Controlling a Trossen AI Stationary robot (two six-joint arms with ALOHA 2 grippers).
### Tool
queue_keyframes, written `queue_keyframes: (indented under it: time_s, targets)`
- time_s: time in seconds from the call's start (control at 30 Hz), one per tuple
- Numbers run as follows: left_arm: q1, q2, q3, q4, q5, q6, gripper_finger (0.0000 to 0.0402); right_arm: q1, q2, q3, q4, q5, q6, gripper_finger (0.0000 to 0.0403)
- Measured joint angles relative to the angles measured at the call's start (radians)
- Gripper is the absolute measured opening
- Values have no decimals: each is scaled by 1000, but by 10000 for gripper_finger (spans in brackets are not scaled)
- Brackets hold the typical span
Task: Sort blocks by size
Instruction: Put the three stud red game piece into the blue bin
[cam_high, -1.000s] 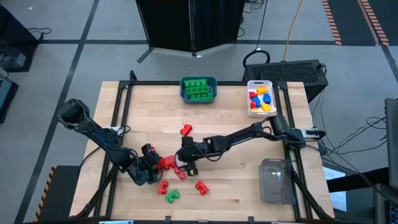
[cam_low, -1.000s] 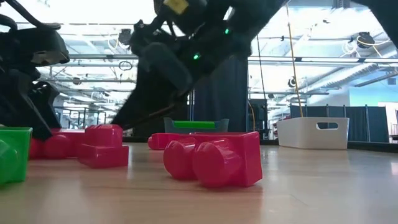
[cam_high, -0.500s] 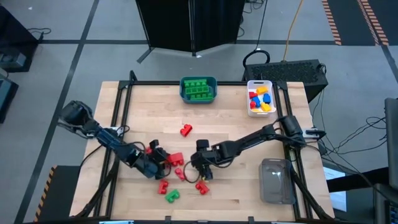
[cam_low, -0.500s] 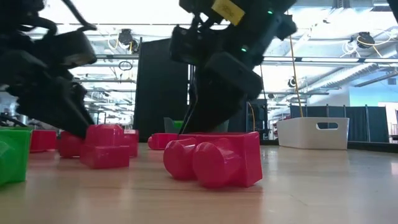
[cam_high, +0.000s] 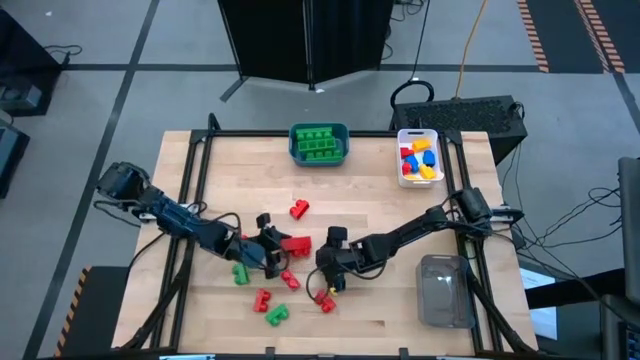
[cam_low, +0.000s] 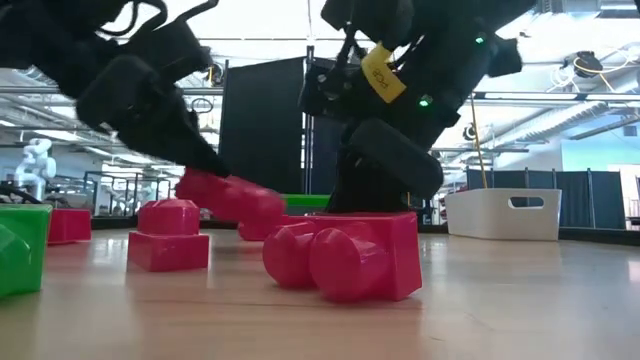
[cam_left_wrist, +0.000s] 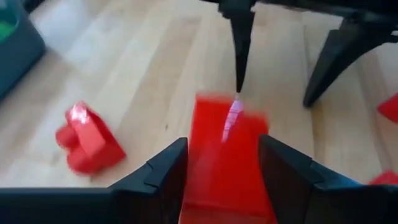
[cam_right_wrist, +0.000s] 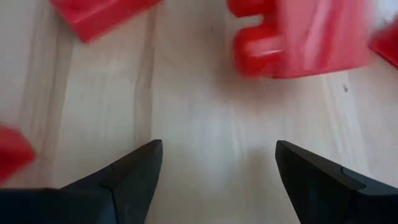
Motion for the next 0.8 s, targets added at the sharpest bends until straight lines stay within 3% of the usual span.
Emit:
queue_keyframes:
  time_s: [0.27, 0.4, 0.47, 0.57, 0.67, 0.8]
  targets:
    - [163, -26, 104, -90, 25, 131, 180, 40, -146, -111, -9, 105, 65, 299]
    - [234, -47, 126, -123, 204, 122, 180, 58, -253, -241, -3, 155, 148, 299]
    - [242, -49, 126, -127, 311, 92, 180, 65, -309, -325, 61, 164, 192, 299]
    - [234, -52, 126, -134, 388, 30, 180, 68, -366, -467, 210, 160, 247, 299]
    - [220, -52, 125, -176, 401, -11, 190, 71, -398, -587, 373, 160, 299, 299]
    - [205, -41, 126, -199, 402, -55, 237, 79, -408, -671, 507, 136, 356, 299]
